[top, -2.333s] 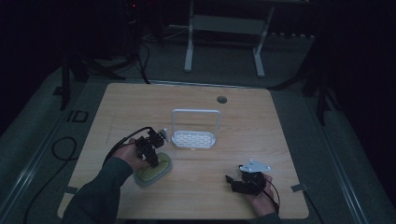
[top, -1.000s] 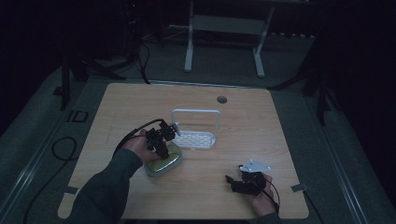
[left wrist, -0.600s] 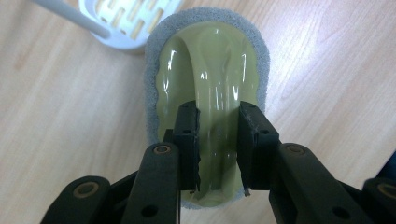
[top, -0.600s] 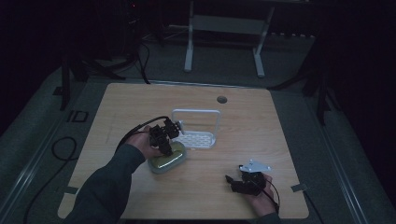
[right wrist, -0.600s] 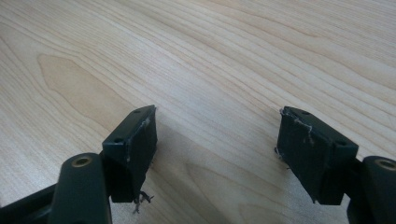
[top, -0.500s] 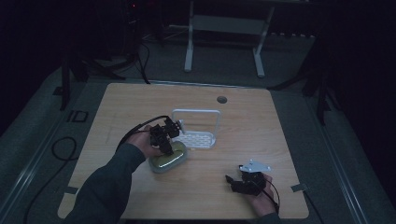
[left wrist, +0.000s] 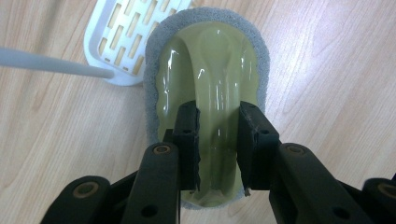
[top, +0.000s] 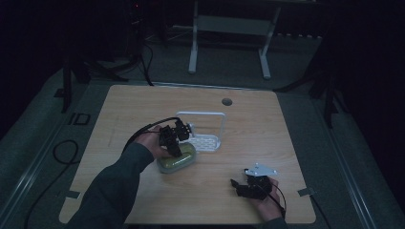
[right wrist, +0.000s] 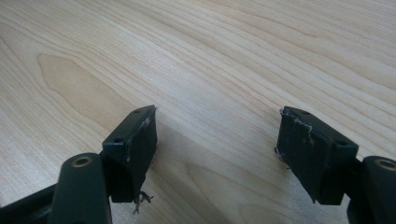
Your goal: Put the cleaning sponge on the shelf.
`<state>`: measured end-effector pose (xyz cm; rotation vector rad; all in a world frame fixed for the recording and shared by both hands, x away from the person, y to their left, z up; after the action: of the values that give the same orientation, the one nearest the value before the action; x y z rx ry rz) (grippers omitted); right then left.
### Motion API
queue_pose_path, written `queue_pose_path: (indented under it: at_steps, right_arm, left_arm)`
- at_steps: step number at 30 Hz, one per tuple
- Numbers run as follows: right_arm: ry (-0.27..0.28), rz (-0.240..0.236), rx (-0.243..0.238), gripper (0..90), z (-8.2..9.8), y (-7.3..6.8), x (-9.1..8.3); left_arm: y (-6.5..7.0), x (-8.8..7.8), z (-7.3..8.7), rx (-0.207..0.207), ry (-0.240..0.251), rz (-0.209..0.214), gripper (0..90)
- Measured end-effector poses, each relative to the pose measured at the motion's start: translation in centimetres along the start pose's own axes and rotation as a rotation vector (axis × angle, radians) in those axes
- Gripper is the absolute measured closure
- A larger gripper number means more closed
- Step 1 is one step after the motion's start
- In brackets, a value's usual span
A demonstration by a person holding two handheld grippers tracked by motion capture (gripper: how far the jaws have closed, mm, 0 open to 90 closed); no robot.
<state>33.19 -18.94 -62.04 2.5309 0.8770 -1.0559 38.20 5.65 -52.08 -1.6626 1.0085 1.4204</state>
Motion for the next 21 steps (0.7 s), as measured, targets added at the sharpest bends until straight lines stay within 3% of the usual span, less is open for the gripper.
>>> queue_pose_path:
  at_steps: [7,14,21]
  right_arm:
    - [0.001,0.0,-0.001,28.1,0.0,0.0,0.0]
    - [0.001,0.0,-0.001,28.1,0.0,0.0,0.0]
    - [0.001,0.0,-0.001,28.1,0.0,0.0,0.0]
  left_arm:
    - [-0.2,-0.1,-0.8,0.049,-0.01,-0.026,71.4]
    - [-0.4,-0.2,-1.3,0.061,0.006,-0.038,71.4]
    - [-0.5,0.2,-1.8,0.119,0.028,-0.062,71.4]
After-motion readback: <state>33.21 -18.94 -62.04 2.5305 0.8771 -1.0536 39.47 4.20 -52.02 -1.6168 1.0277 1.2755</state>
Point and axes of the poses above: each handheld gripper's, and its own axes: x roughly forward along the jaws, z roughly out of its underside, y roughly to its right, the point moved 9 cm from there along x, roughly forward along the jaws, and after that the axes turned 3 degrees about -y, right-handed, at the moved point
